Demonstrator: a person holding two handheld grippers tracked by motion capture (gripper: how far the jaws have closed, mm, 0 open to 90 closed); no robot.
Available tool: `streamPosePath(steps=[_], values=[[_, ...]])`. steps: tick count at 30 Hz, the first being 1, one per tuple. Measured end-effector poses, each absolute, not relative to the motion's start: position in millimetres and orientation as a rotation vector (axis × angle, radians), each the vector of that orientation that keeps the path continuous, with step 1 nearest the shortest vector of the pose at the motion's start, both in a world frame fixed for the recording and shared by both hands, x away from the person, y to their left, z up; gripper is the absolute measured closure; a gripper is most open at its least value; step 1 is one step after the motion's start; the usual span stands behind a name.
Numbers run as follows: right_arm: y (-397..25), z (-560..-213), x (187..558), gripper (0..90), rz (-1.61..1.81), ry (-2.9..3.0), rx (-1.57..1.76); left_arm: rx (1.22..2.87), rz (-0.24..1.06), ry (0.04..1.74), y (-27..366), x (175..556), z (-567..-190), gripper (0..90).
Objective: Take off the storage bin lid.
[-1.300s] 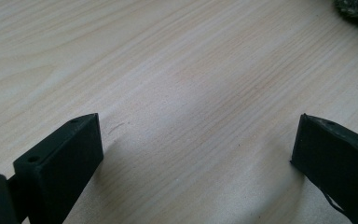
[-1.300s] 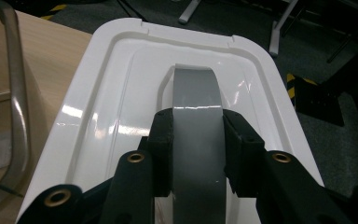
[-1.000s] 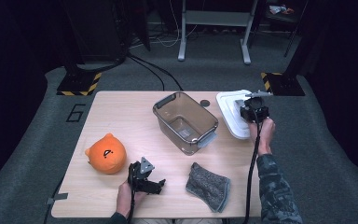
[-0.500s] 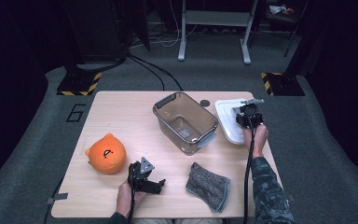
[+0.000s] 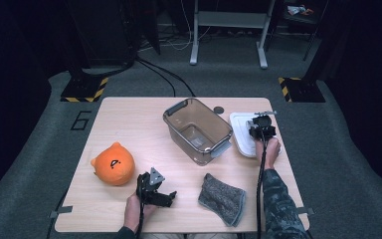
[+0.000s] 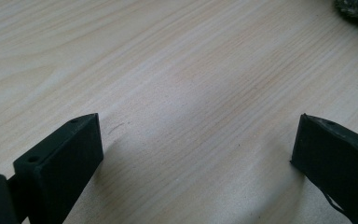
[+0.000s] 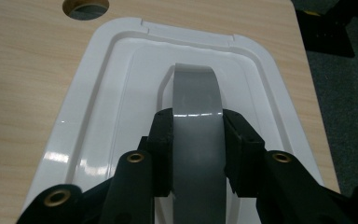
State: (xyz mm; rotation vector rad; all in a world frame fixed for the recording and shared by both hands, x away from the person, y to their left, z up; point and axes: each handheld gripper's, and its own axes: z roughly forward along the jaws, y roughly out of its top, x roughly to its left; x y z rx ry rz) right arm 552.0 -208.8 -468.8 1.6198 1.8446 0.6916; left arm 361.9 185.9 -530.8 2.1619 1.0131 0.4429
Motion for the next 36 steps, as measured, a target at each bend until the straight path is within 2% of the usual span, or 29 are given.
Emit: streamPosePath(steps=[11,14,20,24,36], values=[[-209,-484,555,65.4,0.680,1.887,1.668,2.161,0.443,1.013,186,362,-531,1.5],[-213,-484,552,59.1,0.703,1.885,1.688,2.161,0.443,1.014,186,362,-531,1.5],[-222,-473,543,27.9,0.770,1.913,1.681,2.162,0.443,1.013,186,362,-531,1.5],[-223,-462,531,15.7,0.784,1.902,1.650,2.162,0.442,1.014,186,362,-531,1.5],[-221,-459,489,7.5,0.824,1.941,1.535,2.162,0.443,1.013,186,362,-531,1.5]])
